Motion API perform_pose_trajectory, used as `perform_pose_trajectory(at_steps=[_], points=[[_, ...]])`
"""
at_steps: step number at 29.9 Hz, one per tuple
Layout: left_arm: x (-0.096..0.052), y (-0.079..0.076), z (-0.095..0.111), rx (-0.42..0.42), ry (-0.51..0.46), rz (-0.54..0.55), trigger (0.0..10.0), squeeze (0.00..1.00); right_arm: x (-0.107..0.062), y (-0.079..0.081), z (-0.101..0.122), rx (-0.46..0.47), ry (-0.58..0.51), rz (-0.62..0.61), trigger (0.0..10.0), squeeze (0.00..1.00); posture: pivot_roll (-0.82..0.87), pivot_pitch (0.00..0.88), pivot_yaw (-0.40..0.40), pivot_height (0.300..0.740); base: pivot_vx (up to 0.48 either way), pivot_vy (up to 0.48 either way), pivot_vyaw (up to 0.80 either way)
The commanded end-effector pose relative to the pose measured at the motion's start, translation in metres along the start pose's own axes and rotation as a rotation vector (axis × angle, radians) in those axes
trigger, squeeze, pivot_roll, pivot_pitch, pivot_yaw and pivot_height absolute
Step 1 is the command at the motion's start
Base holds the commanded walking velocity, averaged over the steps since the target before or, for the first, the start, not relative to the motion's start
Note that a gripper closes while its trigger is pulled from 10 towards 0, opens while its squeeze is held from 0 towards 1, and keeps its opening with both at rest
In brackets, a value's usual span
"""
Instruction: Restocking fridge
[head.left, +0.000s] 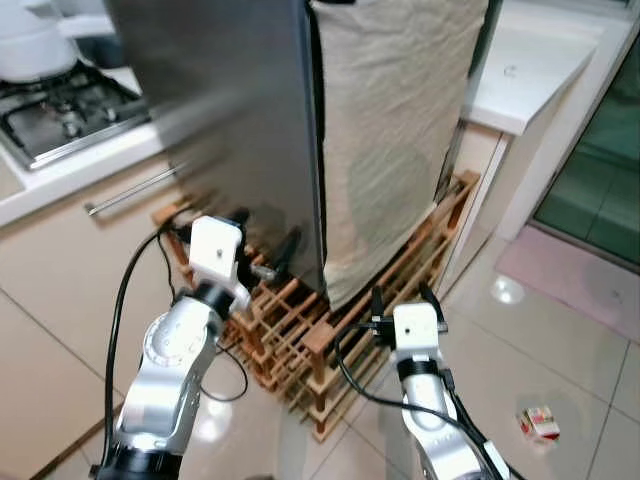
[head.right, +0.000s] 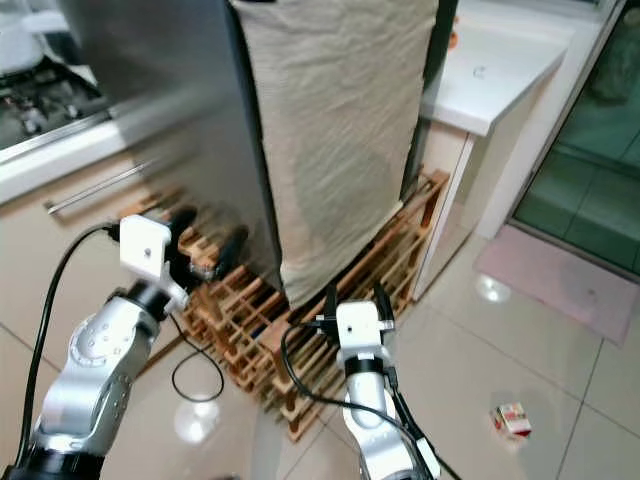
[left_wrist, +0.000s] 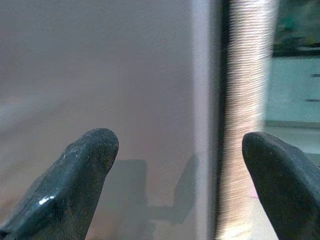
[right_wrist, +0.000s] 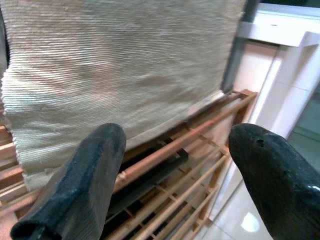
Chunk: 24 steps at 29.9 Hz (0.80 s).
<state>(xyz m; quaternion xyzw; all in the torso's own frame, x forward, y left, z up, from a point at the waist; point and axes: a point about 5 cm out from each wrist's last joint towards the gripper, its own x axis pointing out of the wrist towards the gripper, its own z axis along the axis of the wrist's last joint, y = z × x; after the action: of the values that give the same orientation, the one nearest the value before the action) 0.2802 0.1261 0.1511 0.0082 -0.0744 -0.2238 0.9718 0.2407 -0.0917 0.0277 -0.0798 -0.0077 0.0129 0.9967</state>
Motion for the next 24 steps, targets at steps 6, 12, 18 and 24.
perform_pose_trajectory(at_steps=[6,12,18,24], points=[[0.009,-0.012,0.008,-0.055,0.024,-0.109,10.0,0.0,0.002,0.004,0.009,0.034,-0.019,-0.009,10.0,0.0,-0.1,0.0,0.065,0.74,0.0,0.0,0.0],[0.023,-0.025,-0.001,-0.007,0.088,-0.201,10.0,0.0,0.002,0.003,0.009,0.033,-0.005,-0.007,10.0,0.0,-0.09,0.0,0.064,0.74,0.0,0.0,0.0],[0.043,-0.026,0.004,0.043,0.076,-0.181,10.0,0.0,-0.001,-0.002,0.009,0.023,0.0,-0.008,10.0,0.0,-0.11,0.0,0.057,0.74,0.0,0.0,0.0],[0.052,-0.021,0.009,0.044,0.066,-0.137,10.0,0.0,-0.005,-0.005,0.007,0.017,0.016,-0.013,10.0,0.0,-0.12,0.0,0.048,0.74,0.0,0.0,0.0]])
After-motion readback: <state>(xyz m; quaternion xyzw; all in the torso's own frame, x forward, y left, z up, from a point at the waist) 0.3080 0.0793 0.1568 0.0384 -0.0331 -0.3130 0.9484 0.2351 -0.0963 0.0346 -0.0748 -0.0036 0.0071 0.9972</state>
